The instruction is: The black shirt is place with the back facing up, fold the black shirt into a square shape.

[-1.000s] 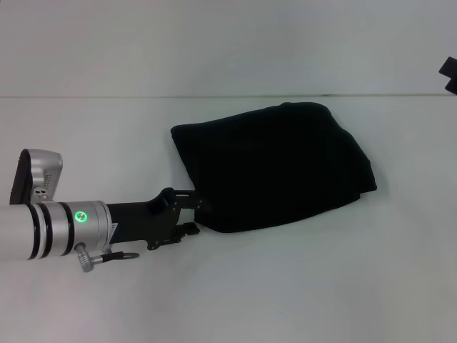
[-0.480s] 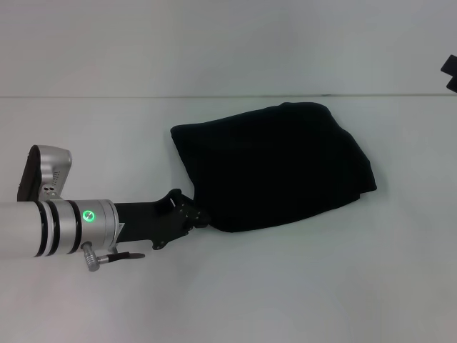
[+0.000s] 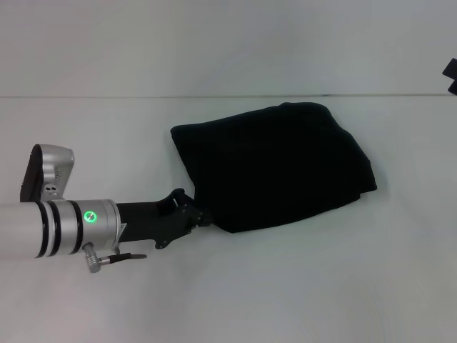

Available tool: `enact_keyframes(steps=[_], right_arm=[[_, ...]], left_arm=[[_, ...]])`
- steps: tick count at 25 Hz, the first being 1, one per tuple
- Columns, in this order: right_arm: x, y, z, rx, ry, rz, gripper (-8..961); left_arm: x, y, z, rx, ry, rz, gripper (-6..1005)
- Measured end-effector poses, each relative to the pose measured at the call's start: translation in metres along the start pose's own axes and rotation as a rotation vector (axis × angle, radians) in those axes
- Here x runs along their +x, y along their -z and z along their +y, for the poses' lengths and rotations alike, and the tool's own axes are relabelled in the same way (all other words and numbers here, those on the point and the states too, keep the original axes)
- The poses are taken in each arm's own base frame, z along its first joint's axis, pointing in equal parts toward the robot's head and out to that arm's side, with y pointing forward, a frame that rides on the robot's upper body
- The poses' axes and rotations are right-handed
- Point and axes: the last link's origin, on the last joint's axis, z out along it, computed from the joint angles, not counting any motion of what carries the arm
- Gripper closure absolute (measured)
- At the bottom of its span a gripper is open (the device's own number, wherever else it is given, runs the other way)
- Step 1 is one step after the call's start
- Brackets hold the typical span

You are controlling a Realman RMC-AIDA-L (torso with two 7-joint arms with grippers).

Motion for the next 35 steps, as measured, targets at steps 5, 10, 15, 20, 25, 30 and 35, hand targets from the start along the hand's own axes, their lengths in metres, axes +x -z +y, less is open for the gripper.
enact_keyframes(steps=[5, 10, 15, 20, 25, 30, 35], right_arm=[[0.001, 0.000, 0.001, -0.010, -0.004, 0.001, 217], [0.001, 0.001, 0.001, -0.013, -0.011, -0.010, 217], [0.003, -0.001, 0.000, -0.011, -0.022, -0.011, 217], [0.002, -0.002, 0.001, -0.014, -0.023, -0.011, 217], [0.002, -0.003, 0.001, -0.014, -0.021, -0.008, 217], [0.004, -0.003, 0.001, -0.012, -0.014, 0.000, 217], [0.008, -0.002, -0.001, -0.003, 0.057, 0.019, 217]], left_arm=[[0.002, 0.029, -0.013, -0.017, -0.023, -0.013, 972], [0.008, 0.066, -0.035, -0.002, -0.016, 0.007, 973], [0.011, 0.077, -0.041, 0.020, -0.029, 0.002, 973], [0.010, 0.077, -0.043, 0.040, -0.024, -0.015, 973], [0.010, 0.082, -0.044, 0.065, -0.033, -0.039, 965], [0.021, 0.116, -0.038, 0.052, -0.096, -0.060, 841], [0.030, 0.146, -0.016, -0.047, -0.358, -0.026, 675]])
